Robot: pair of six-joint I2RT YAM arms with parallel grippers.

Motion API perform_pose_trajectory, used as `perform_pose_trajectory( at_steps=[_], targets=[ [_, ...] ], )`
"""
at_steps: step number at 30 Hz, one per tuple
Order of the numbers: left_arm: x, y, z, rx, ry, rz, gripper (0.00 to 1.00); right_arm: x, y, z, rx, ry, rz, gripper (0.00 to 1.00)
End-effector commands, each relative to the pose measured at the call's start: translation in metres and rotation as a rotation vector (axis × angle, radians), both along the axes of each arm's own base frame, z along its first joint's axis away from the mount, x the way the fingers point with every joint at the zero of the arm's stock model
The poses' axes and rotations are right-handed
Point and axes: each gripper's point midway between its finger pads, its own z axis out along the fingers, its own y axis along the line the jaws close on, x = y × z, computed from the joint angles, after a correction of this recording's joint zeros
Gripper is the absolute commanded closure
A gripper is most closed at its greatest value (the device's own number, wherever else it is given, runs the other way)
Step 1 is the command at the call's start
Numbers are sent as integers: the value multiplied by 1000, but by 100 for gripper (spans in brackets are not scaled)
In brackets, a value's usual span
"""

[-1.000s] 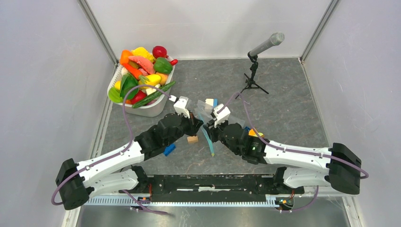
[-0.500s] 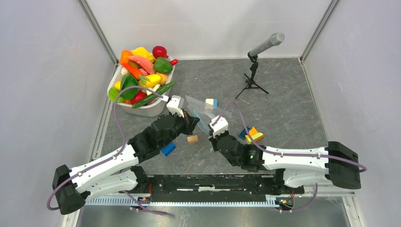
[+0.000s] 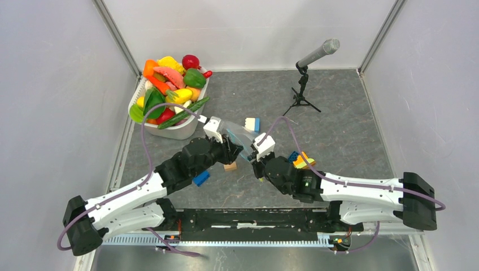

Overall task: Place the food in the zip-top bag and seal the zipper
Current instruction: Open the zipper of the food storage bag.

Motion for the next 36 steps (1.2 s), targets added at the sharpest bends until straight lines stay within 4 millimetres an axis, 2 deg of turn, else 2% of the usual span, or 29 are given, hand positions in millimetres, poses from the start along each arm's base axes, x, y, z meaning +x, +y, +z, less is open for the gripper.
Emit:
perform_pose_trajectory(
  at_steps=[1, 4, 9, 12, 15, 18, 21, 23, 26, 28, 32, 36],
  targets=[
    [-4, -20, -2, -85, 55, -50, 57, 5, 24, 29, 154, 43, 26, 100],
    [-5, -20, -12, -98, 91, -36, 53, 11, 28, 32, 173, 68, 24, 100],
    [-4, -17, -16, -104, 103, -10, 57, 20, 27, 27, 182, 106, -19, 100],
    [-4, -13, -21, -79, 110, 0, 71, 24, 24, 26, 192, 117, -25, 100],
    [-1, -8, -28, -36, 108, 20, 86, 26, 18, 33, 204, 92, -30, 100],
    [0, 2, -36, 29, 107, 47, 97, 32, 5, 38, 164, 55, -65, 100],
    [0, 6, -33, 61, 91, 42, 98, 38, -14, 44, 95, 19, -131, 100],
    [-4, 5, -32, 93, 88, 8, 98, 42, -35, 44, 23, -7, -194, 100],
    [-6, 5, -31, 153, 98, -26, 98, 47, -67, 55, -72, -56, -292, 100],
    [-6, 6, -30, 179, 97, -29, 98, 47, -81, 65, -127, -77, -313, 100],
    [-4, -8, -12, 148, 58, -81, 98, 40, -102, 83, -181, -88, -312, 100],
    [-17, -59, 29, 52, 15, -327, 98, 28, -101, 96, -138, -86, -215, 100]
  ],
)
